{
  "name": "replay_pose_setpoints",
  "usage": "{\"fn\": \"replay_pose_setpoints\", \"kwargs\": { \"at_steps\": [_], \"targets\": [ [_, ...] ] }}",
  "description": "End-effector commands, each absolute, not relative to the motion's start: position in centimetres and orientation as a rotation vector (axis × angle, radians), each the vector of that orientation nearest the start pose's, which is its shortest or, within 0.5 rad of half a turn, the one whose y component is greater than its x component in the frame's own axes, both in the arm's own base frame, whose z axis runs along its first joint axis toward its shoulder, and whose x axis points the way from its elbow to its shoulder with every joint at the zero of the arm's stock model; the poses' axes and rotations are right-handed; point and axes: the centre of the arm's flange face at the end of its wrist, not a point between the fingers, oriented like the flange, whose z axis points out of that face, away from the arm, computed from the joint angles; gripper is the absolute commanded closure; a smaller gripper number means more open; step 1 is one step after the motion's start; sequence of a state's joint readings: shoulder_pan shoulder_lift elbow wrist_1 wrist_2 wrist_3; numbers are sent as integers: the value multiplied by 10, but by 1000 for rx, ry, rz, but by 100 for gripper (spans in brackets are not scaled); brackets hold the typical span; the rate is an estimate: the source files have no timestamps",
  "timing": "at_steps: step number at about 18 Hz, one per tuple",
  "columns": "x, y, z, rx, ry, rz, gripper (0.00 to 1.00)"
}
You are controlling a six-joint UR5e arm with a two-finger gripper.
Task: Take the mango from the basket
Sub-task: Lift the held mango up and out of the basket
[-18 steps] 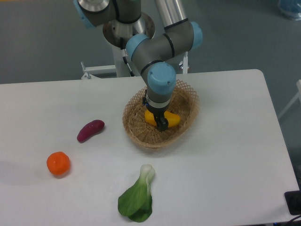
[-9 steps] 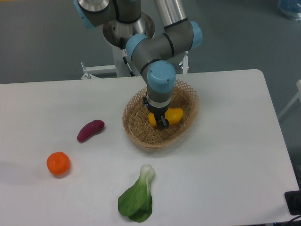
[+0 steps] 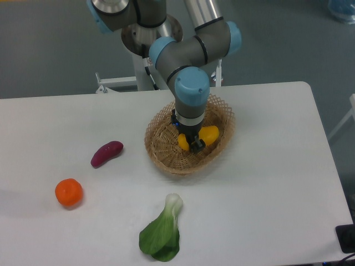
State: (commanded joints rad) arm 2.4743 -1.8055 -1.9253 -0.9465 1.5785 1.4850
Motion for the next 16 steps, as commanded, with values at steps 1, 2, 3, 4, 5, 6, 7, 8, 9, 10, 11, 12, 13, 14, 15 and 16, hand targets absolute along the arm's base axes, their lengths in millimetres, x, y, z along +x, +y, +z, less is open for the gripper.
{"fn": "replay_pose_setpoints", "kwargs": {
  "at_steps": [1,2,3,4,5,6,7,8,9,10,11,12,13,14,15,16],
  "targets": [
    [-339,432,267,-3005,879,73,66],
    [-344,433,274,-3000,867,95,64],
    [-351,434,281,-2999,849,117,62],
    [-359,433,288,-3002,804,140,62],
    [-366,434,296,-3000,771,160,62],
    [-375,433,303,-2995,749,165,62],
    [-384,432,309,-2993,730,159,63],
    [-392,431,316,-2997,713,162,63],
    [-400,430,322,-2999,697,169,63],
    [-408,428,326,-2999,683,177,63],
    [-416,426,328,-2999,666,185,63],
    [-424,424,329,-2993,644,186,63],
    [-430,424,331,-2982,615,186,63],
    [-439,423,332,-2977,571,185,63],
    [-445,424,336,-2975,540,195,63],
    [-451,425,336,-2977,524,197,63]
  ]
}}
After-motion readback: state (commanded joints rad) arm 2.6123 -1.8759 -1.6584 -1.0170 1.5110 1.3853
